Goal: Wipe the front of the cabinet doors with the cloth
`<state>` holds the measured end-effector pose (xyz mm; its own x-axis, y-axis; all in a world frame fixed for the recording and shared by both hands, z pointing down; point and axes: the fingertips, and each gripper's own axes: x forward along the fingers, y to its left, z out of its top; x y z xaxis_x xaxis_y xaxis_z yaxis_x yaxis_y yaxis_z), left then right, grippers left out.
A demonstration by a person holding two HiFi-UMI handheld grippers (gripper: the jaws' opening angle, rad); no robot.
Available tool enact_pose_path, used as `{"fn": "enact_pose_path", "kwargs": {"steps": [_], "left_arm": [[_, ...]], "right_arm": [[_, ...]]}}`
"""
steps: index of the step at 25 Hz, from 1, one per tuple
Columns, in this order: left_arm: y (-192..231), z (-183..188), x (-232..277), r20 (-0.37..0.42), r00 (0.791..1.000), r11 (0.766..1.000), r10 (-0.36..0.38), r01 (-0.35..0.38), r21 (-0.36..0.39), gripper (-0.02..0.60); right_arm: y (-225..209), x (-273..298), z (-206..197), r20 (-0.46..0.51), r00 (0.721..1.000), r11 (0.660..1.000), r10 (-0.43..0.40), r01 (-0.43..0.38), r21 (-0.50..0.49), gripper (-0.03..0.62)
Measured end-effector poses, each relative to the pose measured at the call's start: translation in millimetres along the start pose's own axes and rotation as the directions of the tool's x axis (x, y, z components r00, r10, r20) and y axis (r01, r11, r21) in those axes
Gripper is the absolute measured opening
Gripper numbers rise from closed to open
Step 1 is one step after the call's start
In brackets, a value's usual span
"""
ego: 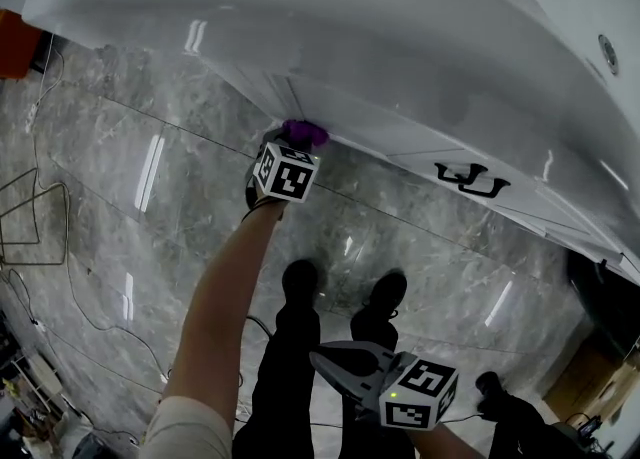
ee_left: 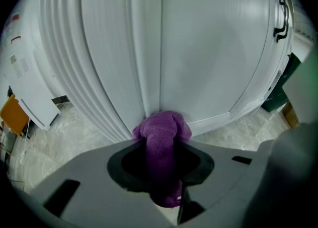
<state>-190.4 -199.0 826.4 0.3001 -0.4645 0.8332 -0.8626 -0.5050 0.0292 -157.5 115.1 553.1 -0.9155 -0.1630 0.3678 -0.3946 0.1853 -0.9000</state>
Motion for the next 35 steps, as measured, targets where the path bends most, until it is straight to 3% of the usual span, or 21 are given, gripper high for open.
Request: {"fn": "enact_pose_path", "kwargs": {"steps": [6,11,15,19,26,35], "left_arm": [[-8.7,4.1,-63.3,0.022,0.999,0.998,-0.047,0.047,-0.045,0.118],[-30.2,26.8,-140.9,0.095,0.991,0.994,-0.093,0.098,-0.052,0.118],[-54.8,56.1,-204.5,0.157,0.978,0.988,-0.139,0.147,-0.038,0.118],[-80.7,104.4,-249.1,0.249,0.951,0.981,-0.183,0.192,-0.013,0.118],[-102.0,189.2,-299.3,0.384,0.907,0.985,-0.174,0.153,0.084,0.118],[-106.4,221.4,-297.7,0.411,0.901,0.990,-0.136,0.112,0.082,0.119]], "right_arm": [[21.8,-6.9,5.4,0.011,1.000,1.000,-0.019,0.019,-0.002,0.009],[45.2,-23.8,1.0,-0.006,0.999,0.999,-0.039,0.039,0.008,0.009],[65.2,-32.6,-0.8,-0.016,0.999,0.999,-0.051,0.052,0.002,0.009],[82.8,-38.5,2.8,-0.007,0.999,0.999,-0.046,0.046,-0.009,0.009],[97.0,-50.3,17.5,0.035,0.999,0.999,-0.038,0.038,-0.014,0.009],[89.9,-63.4,21.1,0.068,0.997,1.000,-0.023,0.022,0.006,0.009]]}}
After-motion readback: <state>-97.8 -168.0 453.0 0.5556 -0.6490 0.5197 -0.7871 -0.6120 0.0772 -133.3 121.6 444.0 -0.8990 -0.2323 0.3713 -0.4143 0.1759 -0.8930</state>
